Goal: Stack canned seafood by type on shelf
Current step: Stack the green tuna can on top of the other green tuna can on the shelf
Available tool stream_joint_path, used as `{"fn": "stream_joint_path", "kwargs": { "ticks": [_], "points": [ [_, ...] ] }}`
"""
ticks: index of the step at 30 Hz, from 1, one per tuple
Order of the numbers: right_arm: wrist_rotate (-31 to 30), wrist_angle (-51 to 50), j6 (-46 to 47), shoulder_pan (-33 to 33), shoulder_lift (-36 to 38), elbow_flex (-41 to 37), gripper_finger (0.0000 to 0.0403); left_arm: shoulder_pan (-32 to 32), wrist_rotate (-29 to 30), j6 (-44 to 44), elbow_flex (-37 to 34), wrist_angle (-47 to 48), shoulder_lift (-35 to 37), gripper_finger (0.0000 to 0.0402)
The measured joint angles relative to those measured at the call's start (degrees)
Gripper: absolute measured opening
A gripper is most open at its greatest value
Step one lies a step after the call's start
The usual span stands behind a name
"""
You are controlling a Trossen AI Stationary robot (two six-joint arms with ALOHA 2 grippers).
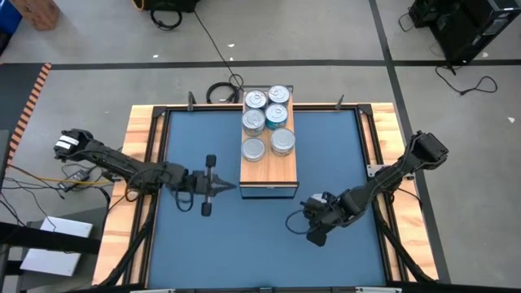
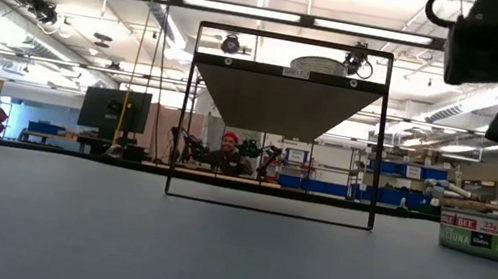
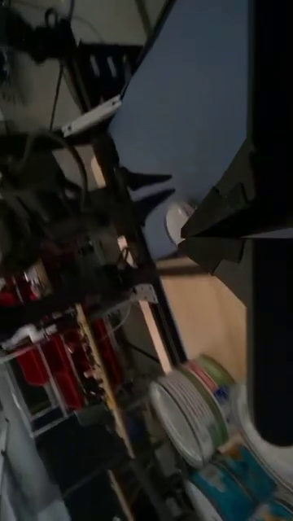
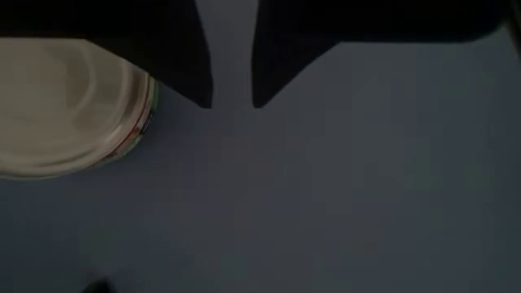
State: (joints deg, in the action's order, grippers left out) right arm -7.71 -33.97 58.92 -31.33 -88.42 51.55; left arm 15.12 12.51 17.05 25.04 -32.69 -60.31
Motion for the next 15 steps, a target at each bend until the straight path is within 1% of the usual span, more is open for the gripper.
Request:
{"fn": "stream_joint_path", "kwargs": {
  "ticks": [3,6,9,12,15],
  "points": [
    [-0.1,-0.5,0.0,-0.9,-0.6,0.1,0.0130,4.1,2.6,1.0,0.0,0.0,0.0,0.0001],
    [-3.0,-2.8,-1.0,-1.7,-0.6,1.4,0.0141,7.5,3.3,0.8,0.0,0.3,0.0,0.0001],
    [-6.1,-7.2,-2.9,-2.3,-0.5,2.6,0.0141,9.8,3.8,0.5,0.0,0.3,0.0,0.0001],
    [-6.1,-12.1,-3.2,-2.3,-0.5,2.6,0.0135,10.7,4.1,0.4,0.0,-0.5,0.0,0.0001],
    [-5.5,-17.3,-1.3,-2.3,-0.5,2.3,0.0117,10.9,4.1,0.1,0.0,-0.9,0.0,0.0001]
  ]
}}
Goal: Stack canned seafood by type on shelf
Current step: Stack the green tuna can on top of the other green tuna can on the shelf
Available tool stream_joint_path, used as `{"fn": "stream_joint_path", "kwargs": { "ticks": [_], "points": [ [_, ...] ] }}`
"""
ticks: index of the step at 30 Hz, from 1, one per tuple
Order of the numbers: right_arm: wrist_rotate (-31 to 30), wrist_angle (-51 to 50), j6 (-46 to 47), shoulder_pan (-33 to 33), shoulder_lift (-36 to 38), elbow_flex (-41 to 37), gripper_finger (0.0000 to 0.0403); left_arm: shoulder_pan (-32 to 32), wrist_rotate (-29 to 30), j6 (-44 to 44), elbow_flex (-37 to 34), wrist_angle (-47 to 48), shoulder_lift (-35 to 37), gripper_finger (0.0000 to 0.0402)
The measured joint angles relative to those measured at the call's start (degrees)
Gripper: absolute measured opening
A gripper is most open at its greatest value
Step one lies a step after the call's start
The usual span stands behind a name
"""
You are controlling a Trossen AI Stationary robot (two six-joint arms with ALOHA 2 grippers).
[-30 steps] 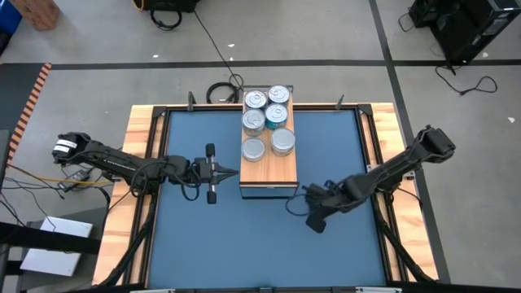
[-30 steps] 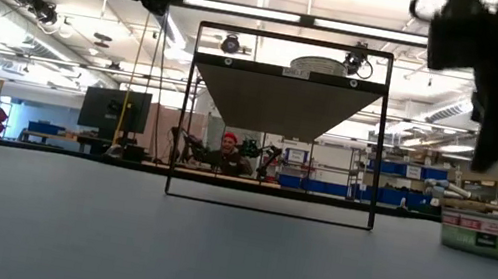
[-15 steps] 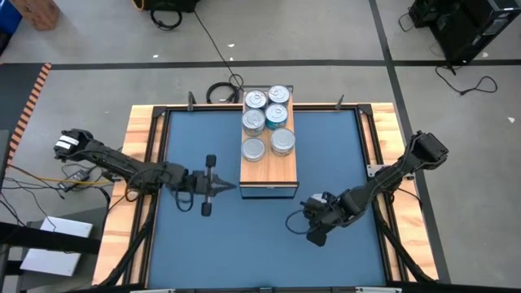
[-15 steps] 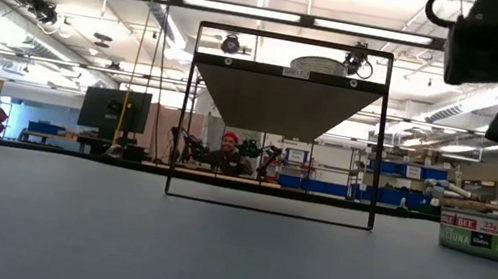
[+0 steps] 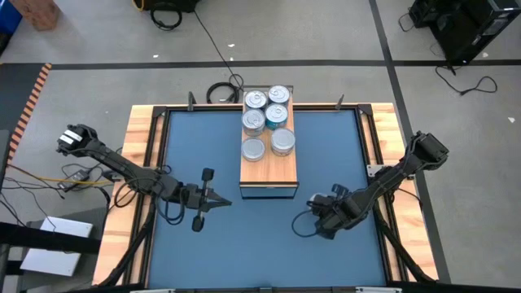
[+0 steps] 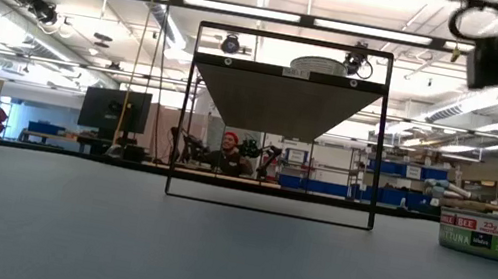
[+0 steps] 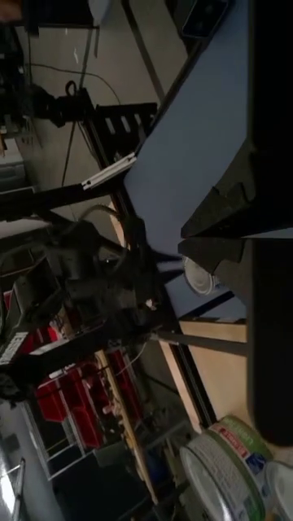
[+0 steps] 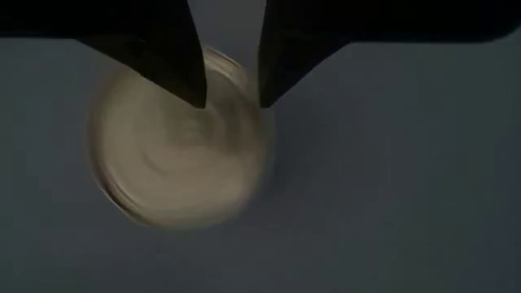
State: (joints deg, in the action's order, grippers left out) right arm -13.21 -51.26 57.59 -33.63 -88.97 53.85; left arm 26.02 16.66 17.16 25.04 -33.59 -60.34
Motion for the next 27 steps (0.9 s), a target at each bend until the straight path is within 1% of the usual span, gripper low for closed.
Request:
{"fn": "stream_joint_path", "kwargs": {
  "ticks": [2,4,6,8,13,16,17,18,20,21,25,27],
  "points": [
    [0.0,-4.3,2.2,0.0,0.0,-0.4,0.0094,0.0,0.2,-1.0,0.0,0.1,0.0,0.0001],
    [-0.3,-6.3,4.4,0.0,0.0,-1.1,0.0061,0.0,0.4,-1.3,0.0,0.1,0.0,0.0001],
    [-0.7,-6.8,6.3,0.0,0.0,-2.6,0.0024,0.0,0.4,-1.5,0.0,0.1,0.0,0.0001],
    [-1.0,-5.8,7.6,0.0,0.1,-4.0,0.0009,0.0,0.4,-2.3,0.0,0.1,0.0,0.0001],
    [1.2,-3.4,9.3,0.3,0.4,-6.7,0.0016,0.0,0.5,-2.5,0.0,0.7,0.0,0.0001],
    [4.5,3.6,9.2,0.3,-0.6,-7.0,0.0006,0.0,0.7,-2.5,0.0,0.8,0.0,0.0001],
    [5.2,4.2,8.1,0.3,-0.2,-7.0,0.0005,0.0,0.7,-2.5,0.0,0.7,0.0,0.0001],
    [6.2,6.1,6.8,0.3,0.2,-6.9,0.0006,0.0,0.7,-2.5,0.0,0.6,0.0,0.0001],
    [7.4,13.0,5.4,0.3,-0.2,-6.5,0.0012,0.0,0.7,-2.6,0.0,1.0,0.0,0.0001],
    [7.6,13.9,5.3,0.3,-0.3,-6.4,0.0016,0.0,0.7,-2.6,0.0,0.8,0.0,0.0001],
    [6.7,13.9,3.9,-0.3,-0.1,-3.4,0.0028,0.0,0.8,-2.6,0.0,0.7,0.0,0.0001],
    [4.0,9.3,3.7,-0.7,0.0,-1.8,0.0037,0.0,0.9,-2.7,0.0,0.7,0.0,0.0001]
  ]
}}
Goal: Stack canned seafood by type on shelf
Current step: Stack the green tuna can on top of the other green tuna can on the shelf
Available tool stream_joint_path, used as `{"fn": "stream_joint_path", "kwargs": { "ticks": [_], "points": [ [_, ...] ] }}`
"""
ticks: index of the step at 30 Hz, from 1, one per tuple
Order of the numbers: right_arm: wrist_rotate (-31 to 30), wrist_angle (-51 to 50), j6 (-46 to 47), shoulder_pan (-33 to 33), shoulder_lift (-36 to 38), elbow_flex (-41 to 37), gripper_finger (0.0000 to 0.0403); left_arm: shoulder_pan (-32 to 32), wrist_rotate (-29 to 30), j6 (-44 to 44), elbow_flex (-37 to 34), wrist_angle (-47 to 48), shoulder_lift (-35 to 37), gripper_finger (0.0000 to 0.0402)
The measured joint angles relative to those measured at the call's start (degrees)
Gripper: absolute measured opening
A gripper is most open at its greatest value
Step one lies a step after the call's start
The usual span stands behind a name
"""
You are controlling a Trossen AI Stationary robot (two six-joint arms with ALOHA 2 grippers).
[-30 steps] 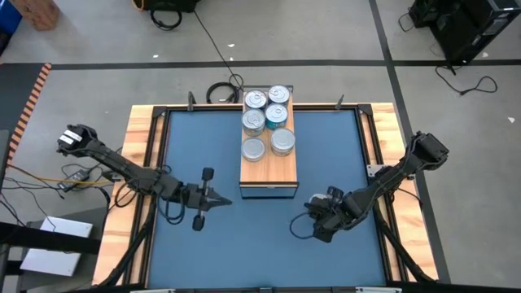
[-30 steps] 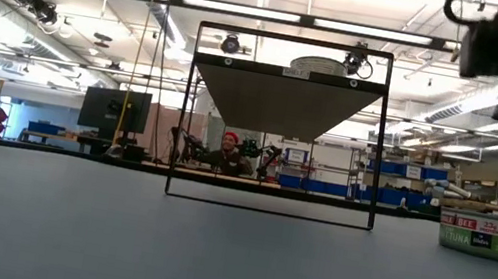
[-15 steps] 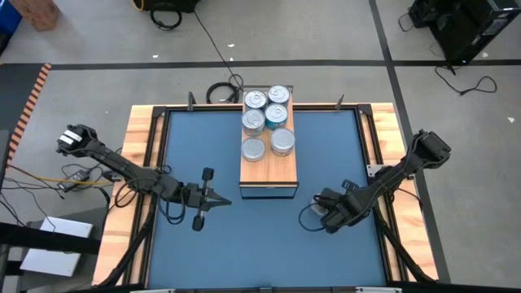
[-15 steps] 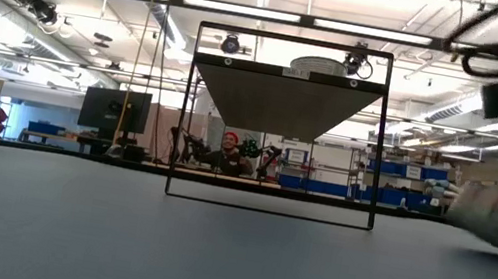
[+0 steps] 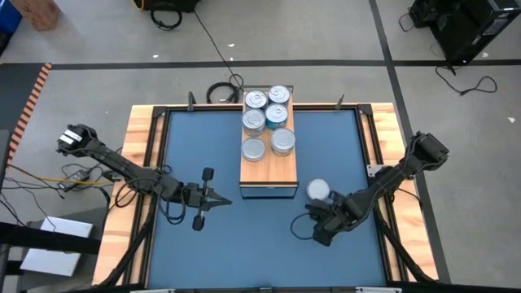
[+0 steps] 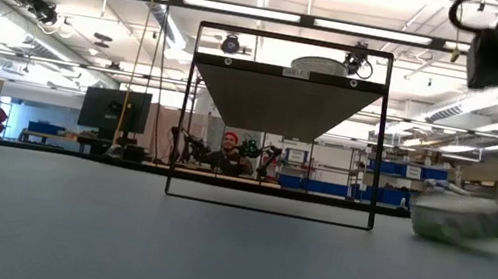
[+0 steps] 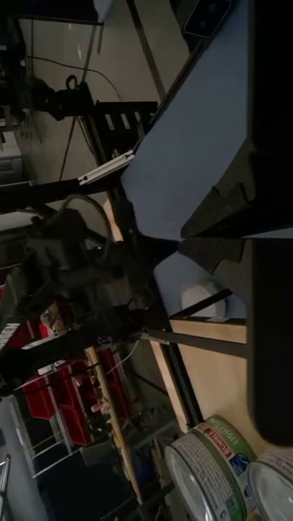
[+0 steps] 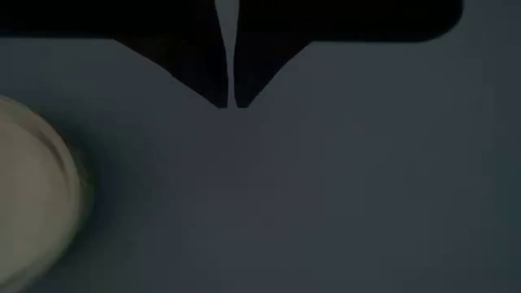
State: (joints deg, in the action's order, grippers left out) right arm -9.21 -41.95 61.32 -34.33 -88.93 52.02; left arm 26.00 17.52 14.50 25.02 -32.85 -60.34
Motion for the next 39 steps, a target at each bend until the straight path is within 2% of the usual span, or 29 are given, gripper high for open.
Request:
{"fn": "stream_joint_path", "kwargs": {
  "ticks": [6,10,12,16,20,26,29,35,39],
  "points": [
    [-11.2,-9.4,-3.8,-0.5,-0.1,2.8,0.0097,0.0,0.0,-0.2,0.0,0.3,0.0,0.0001],
    [-16.5,-11.7,-14.5,-0.3,-0.1,2.7,0.0143,0.0,0.0,-0.2,0.0,0.2,0.0,0.0001],
    [-18.2,-11.7,-20.1,0.0,-0.1,2.0,0.0157,0.0,0.0,-0.2,0.0,0.3,0.0,0.0001],
    [-17.4,-8.9,-27.4,1.0,-0.1,-0.9,0.0163,0.0,0.0,-0.4,0.0,1.1,0.0,0.0001],
    [-15.1,-4.9,-29.0,2.0,-0.1,-3.7,0.0160,0.0,0.1,-0.4,0.0,1.4,0.0,0.0001],
    [-15.5,-3.5,-29.6,2.3,0.0,-6.5,0.0142,0.0,0.1,-0.5,0.0,1.4,0.0,0.0001],
    [-16.5,-2.9,-30.1,2.3,0.1,-7.6,0.0110,0.0,0.1,-1.3,0.0,1.4,0.0,0.0001],
    [-16.5,-2.5,-30.5,2.3,0.2,-7.6,0.0015,0.0,0.1,-1.3,0.0,1.4,0.0,0.0001],
    [-14.8,-3.5,-30.1,2.6,0.0,-5.6,0.0009,0.0,0.1,-1.3,0.0,1.4,0.0,0.0001]
  ]
}}
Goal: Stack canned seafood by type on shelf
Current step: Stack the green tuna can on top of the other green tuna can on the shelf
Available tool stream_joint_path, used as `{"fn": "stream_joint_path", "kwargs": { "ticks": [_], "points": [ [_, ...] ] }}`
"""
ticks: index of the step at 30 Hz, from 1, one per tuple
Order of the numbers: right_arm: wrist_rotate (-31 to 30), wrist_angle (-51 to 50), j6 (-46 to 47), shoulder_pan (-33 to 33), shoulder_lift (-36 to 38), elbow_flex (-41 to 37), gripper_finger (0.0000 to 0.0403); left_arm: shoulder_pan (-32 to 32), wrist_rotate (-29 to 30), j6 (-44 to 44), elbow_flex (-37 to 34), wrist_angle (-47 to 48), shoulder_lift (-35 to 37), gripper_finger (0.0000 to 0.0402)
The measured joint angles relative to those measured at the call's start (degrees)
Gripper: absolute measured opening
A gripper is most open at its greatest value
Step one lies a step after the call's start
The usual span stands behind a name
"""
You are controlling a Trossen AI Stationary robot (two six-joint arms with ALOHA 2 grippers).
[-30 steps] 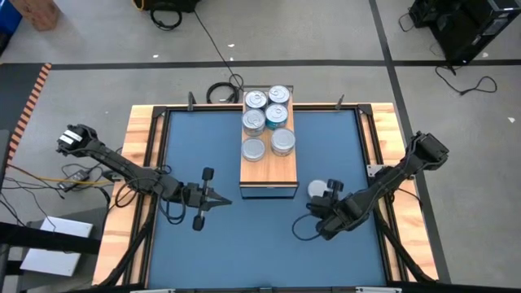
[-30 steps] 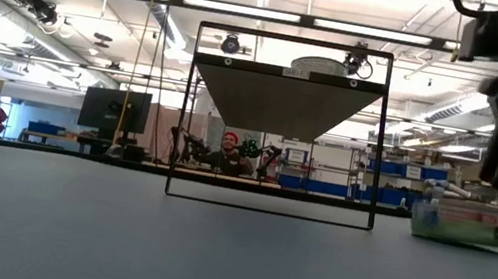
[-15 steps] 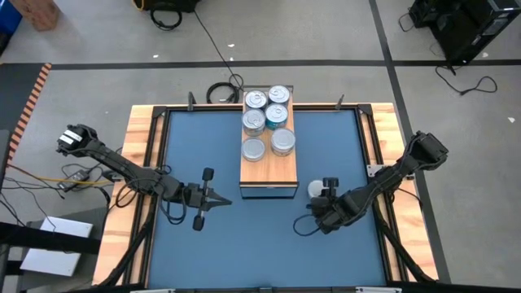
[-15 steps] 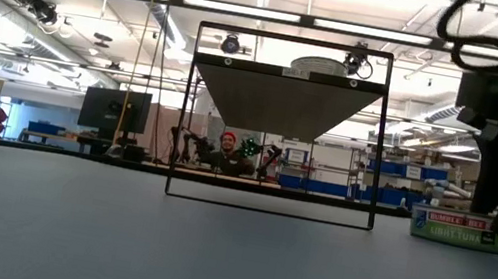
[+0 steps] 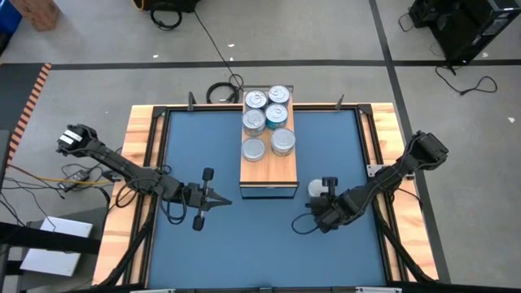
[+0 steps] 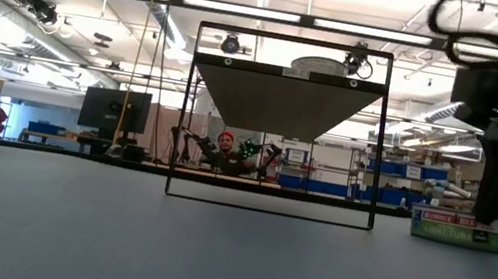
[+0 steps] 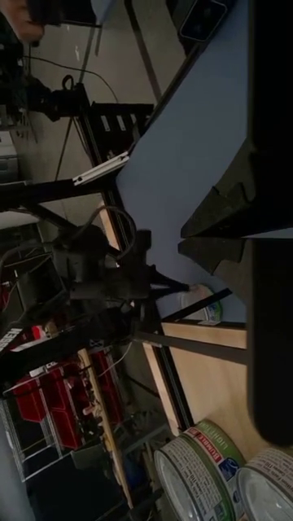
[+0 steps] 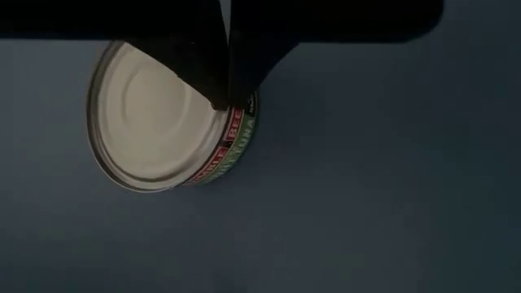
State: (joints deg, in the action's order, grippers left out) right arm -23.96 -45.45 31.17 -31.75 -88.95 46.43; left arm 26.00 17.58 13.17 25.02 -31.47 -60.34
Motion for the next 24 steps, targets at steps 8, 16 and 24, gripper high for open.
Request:
{"fn": "stream_joint_path", "kwargs": {
  "ticks": [8,16,24],
  "points": [
    [7.6,3.1,1.7,0.2,0.0,5.2,0.0002,0.0,0.0,0.0,0.0,-0.4,0.0,0.0001],
    [11.2,12.0,3.7,0.1,0.0,11.0,0.0001,0.0,0.0,0.0,0.0,-0.4,0.0,0.0001],
    [14.1,26.3,11.0,0.9,0.0,11.8,0.0000,0.0,0.0,-1.3,0.0,-0.3,0.0,0.0001]
  ]
}}
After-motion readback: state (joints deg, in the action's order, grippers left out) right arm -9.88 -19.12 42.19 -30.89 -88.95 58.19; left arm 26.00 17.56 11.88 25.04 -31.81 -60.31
